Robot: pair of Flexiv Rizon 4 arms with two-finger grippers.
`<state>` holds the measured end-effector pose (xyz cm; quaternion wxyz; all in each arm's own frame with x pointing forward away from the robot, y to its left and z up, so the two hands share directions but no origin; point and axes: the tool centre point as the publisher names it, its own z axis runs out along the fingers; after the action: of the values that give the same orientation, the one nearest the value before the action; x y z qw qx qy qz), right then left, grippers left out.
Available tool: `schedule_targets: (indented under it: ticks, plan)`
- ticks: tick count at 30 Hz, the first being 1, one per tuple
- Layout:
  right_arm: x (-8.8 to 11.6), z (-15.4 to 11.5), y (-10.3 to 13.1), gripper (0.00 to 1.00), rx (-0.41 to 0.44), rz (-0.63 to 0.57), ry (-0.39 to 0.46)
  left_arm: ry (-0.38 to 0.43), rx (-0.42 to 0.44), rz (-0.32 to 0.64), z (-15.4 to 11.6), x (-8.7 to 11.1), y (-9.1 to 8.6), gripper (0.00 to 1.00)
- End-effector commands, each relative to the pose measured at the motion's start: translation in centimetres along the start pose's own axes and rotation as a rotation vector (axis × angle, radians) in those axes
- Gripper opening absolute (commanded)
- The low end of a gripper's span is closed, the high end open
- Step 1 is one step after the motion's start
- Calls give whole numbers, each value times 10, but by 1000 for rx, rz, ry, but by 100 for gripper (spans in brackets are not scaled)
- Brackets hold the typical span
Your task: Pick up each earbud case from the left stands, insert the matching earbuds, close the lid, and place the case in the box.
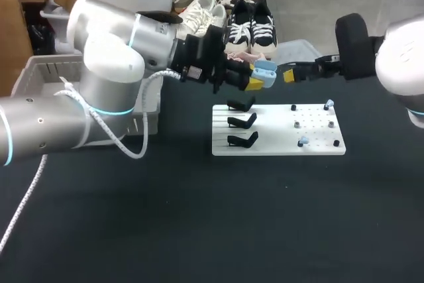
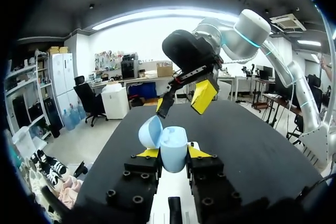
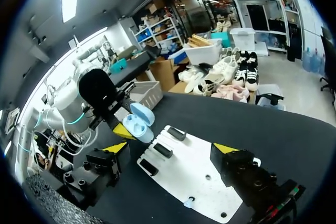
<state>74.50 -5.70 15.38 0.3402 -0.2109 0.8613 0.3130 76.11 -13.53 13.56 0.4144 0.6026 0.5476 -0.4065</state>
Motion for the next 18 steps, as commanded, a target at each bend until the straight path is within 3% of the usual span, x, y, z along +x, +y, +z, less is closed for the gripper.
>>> schedule_targets:
  ticks: [1,7,18]
  plan:
    - [15,-14,2,100,33,18,-8,-78,-66,11,-6,2,-11,0]
    - [31,-23,-3,100,51,58,-19,-146,-111,-32,-9,-6,-16,0]
    - [47,-30,-10,100,59,89,-24,-139,-127,-33,12,1,-43,0]
